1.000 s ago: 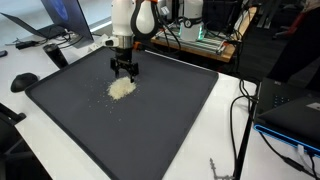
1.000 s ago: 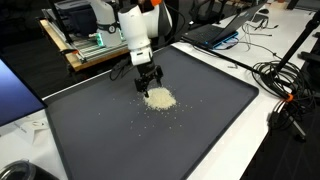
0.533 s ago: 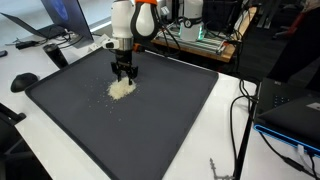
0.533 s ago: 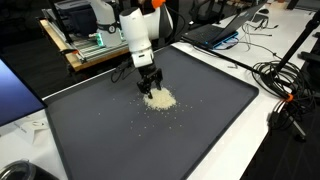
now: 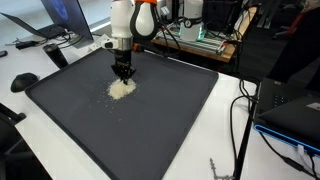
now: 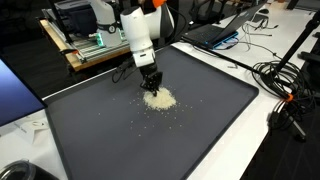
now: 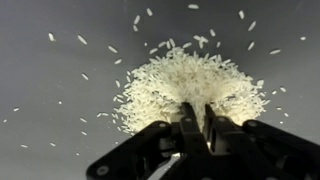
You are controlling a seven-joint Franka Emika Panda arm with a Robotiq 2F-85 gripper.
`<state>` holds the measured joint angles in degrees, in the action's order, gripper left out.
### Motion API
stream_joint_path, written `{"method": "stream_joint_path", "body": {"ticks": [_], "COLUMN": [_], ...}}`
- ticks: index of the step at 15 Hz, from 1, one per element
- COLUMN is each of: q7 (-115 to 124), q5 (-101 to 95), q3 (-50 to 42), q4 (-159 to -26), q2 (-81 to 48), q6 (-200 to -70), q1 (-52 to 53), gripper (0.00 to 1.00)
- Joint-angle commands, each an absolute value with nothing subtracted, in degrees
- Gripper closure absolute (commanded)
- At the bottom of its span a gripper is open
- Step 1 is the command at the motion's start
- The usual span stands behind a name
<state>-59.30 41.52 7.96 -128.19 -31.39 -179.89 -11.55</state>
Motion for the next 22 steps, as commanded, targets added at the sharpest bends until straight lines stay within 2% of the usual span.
{"method": "stream_joint_path", "body": {"ticks": [1, 2, 3, 22], "q7": [-59.76, -59.63, -59.60, -59.32], "q5": [40.35, 40.29, 40.28, 40.34], "q3": [6.80, 6.46, 6.34, 3.59], "q4": [-127.13, -127.31, -127.34, -127.52], "q2": [-32.93, -32.80, -32.79, -32.37], "q6": [-180.23, -180.23, -180.19, -179.73], "q1": [-10.72, -10.47, -10.35, -7.57], "gripper": [0.99, 0.94, 0.94, 0.95]}}
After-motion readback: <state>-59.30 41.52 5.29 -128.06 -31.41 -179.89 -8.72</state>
